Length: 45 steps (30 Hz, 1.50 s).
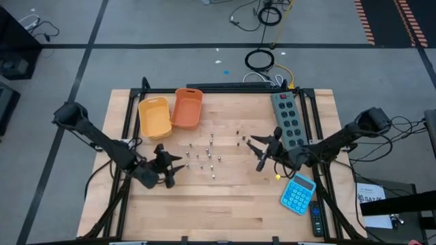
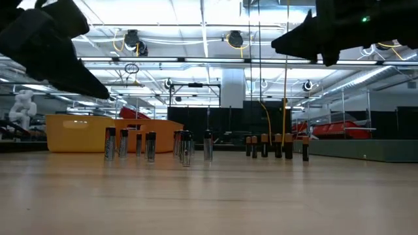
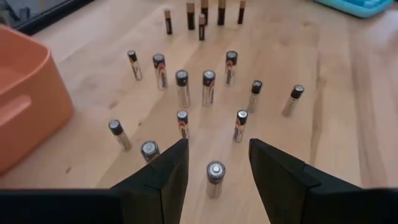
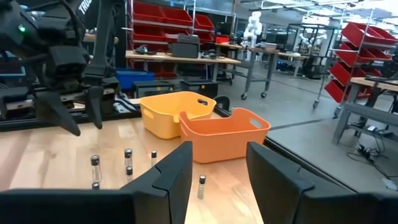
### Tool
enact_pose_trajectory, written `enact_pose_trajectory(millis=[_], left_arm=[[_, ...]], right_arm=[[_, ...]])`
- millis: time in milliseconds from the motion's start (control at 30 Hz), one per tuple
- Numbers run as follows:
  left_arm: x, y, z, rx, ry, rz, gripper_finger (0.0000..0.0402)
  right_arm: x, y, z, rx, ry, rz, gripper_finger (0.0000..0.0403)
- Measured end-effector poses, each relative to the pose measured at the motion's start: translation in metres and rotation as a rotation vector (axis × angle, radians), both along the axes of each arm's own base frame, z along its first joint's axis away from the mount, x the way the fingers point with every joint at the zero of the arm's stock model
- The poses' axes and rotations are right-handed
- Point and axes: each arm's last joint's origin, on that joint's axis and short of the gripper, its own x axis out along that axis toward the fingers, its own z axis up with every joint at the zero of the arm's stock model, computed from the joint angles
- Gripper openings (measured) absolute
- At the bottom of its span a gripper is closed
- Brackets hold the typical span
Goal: Sort batteries
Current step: Put the silver battery into the yellow bin
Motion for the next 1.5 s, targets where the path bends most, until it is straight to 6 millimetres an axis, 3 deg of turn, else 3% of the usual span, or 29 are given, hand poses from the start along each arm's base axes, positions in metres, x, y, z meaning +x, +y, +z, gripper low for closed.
enact_pose_trajectory(millis=[600, 1267, 1367, 1500], left_arm=[[0.02, -0.014, -0.04, -0.023, -0.053, 0.131, 0.018], [0.022, -0.015, -0.07, -0.027, -0.013, 0.21, 0.0177], [0.022, -0.015, -0.071, -0.026, -0.012, 0.211, 0.0145], [0.023, -0.012, -0.071, -0.032, -0.007, 0.22, 0.0047]], right_arm=[[0.0, 0.002, -0.004, -0.001, 0.029, 0.002, 0.0144], [0.0, 0.002, -0.004, 0.009, 0.022, 0.002, 0.0144], [0.0, 0.002, -0.004, 0.009, 0.022, 0.002, 0.0144], [0.0, 0.002, -0.004, 0.012, 0.02, 0.002, 0.0144]])
